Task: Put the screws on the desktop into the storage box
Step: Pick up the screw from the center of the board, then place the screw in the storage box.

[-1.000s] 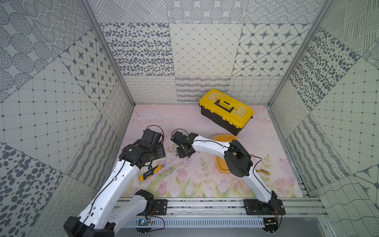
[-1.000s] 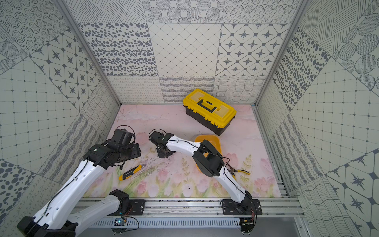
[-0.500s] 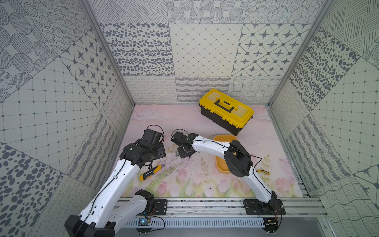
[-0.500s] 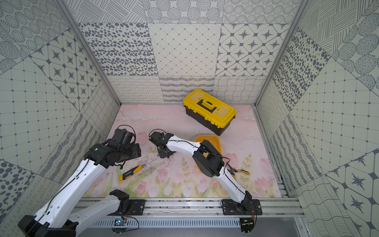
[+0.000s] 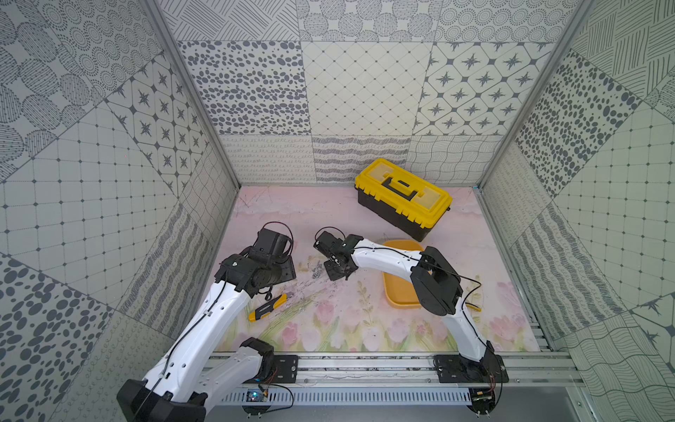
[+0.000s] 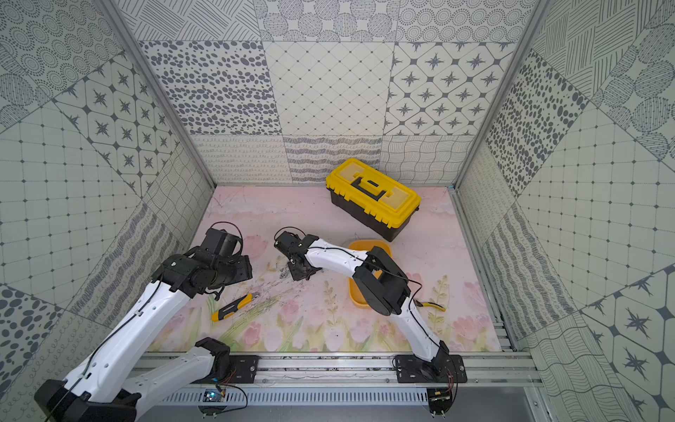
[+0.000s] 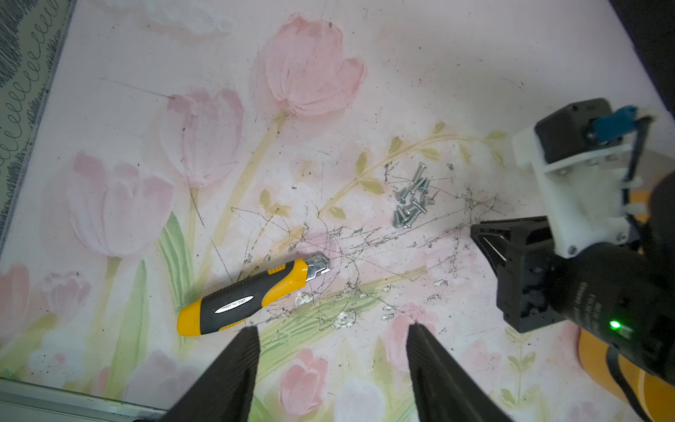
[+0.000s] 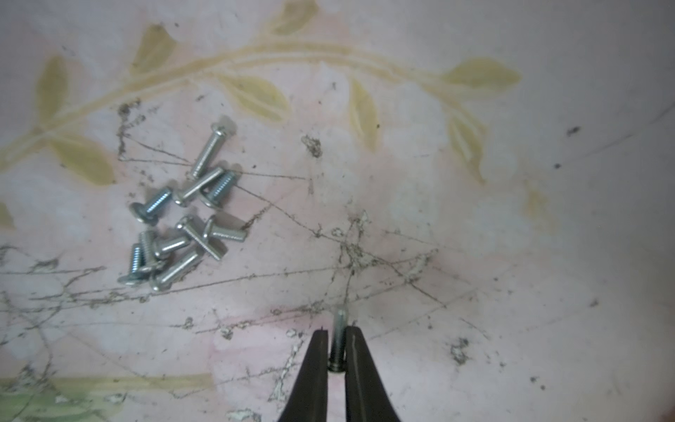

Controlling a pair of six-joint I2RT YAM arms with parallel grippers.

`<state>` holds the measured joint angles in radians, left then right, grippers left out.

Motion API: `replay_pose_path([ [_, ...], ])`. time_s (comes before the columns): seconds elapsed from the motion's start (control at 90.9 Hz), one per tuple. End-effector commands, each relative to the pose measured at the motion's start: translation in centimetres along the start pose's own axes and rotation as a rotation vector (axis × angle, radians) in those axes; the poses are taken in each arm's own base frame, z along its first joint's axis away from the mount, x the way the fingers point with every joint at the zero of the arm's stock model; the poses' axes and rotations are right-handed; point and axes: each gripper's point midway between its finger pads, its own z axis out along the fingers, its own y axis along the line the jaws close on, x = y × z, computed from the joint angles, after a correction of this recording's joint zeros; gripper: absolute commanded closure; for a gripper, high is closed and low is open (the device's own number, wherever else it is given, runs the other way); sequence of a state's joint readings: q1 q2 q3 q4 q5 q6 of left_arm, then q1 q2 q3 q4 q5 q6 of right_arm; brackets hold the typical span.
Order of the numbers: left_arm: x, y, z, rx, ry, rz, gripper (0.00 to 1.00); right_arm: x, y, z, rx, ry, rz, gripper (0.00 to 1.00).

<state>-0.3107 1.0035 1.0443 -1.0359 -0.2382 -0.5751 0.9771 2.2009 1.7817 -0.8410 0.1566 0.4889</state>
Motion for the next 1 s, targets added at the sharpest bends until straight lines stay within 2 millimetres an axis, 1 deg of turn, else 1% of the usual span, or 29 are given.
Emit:
replay_pose_path([
  [0.0,-0.2,-0.5,0.7,0.018,0.005,-0.007,0.31,-2.6,-0.4,-5.8,-0.07,-0.131,0.011,1.0],
  [0.044,0.0,-0.7,0.9,0.025,0.02,-0.003,0.31,-2.6,-1.3,-7.2,-0.079,-0.148,0.021,1.0],
  [0.11,0.2,-1.1,1.4,0.036,0.045,0.0,0.31,-2.2,-3.5,-8.8,-0.082,-0.163,0.052,1.0],
  [0.132,0.3,-1.2,1.5,0.039,0.054,0.002,0.31,-2.1,-4.6,-9.4,-0.082,-0.171,0.071,1.0],
  [0.154,0.5,-1.4,1.7,0.046,0.064,0.003,0.31,-1.7,-5.6,-9.5,-0.075,-0.165,0.087,1.0],
  [0.187,0.7,-1.7,2.0,0.054,0.083,0.005,0.32,-1.6,-7.1,-10.6,-0.078,-0.188,0.119,1.0],
  [0.231,1.0,-2.0,2.5,0.061,0.109,0.007,0.32,-0.6,-9.5,-10.8,-0.068,-0.189,0.164,1.0],
  [0.286,1.4,-2.6,2.9,0.08,0.14,0.008,0.34,0.4,-12.6,-11.5,-0.062,-0.205,0.234,1.0],
  [0.341,1.8,-3.0,3.4,0.091,0.171,0.01,0.35,2.0,-15.5,-11.0,-0.047,-0.191,0.299,1.0],
  [0.385,2.1,-3.5,3.8,0.113,0.195,0.015,0.37,3.2,-17.3,-10.7,-0.036,-0.182,0.338,1.0],
  [0.462,2.7,-4.0,4.7,0.118,0.241,0.021,0.38,5.1,-19.5,-9.7,0.001,-0.164,0.373,1.0],
  [0.55,3.4,-4.3,5.5,0.107,0.292,0.034,0.4,6.3,-20.5,-8.4,0.033,-0.138,0.373,1.0],
  [0.682,4.1,-4.5,6.6,0.086,0.35,0.046,0.41,6.6,-20.6,-7.0,0.042,-0.115,0.353,1.0],
  [0.715,4.3,-4.5,6.8,0.083,0.36,0.047,0.41,6.6,-20.7,-6.9,0.05,-0.117,0.349,0.94],
  [0.748,4.4,-4.6,7.0,0.083,0.37,0.049,0.41,6.4,-20.9,-7.0,0.063,-0.125,0.343,0.85],
  [0.781,4.5,-4.6,7.1,0.083,0.378,0.05,0.41,6.3,-21.1,-7.1,0.072,-0.131,0.336,0.73],
  [0.803,4.5,-4.7,7.2,0.083,0.383,0.051,0.41,6.2,-21.2,-7.2,0.074,-0.136,0.328,0.67],
  [0.891,4.7,-4.9,7.7,0.081,0.407,0.057,0.41,5.7,-21.0,-7.8,0.063,-0.161,0.297,0.48],
  [0.925,4.7,-5.0,7.8,0.078,0.416,0.061,0.41,5.5,-20.9,-8.2,0.058,-0.177,0.291,0.44],
  [0.991,4.6,-5.0,8.0,0.058,0.443,0.065,0.41,5.0,-20.7,-9.3,0.037,-0.222,0.265,0.39],
])
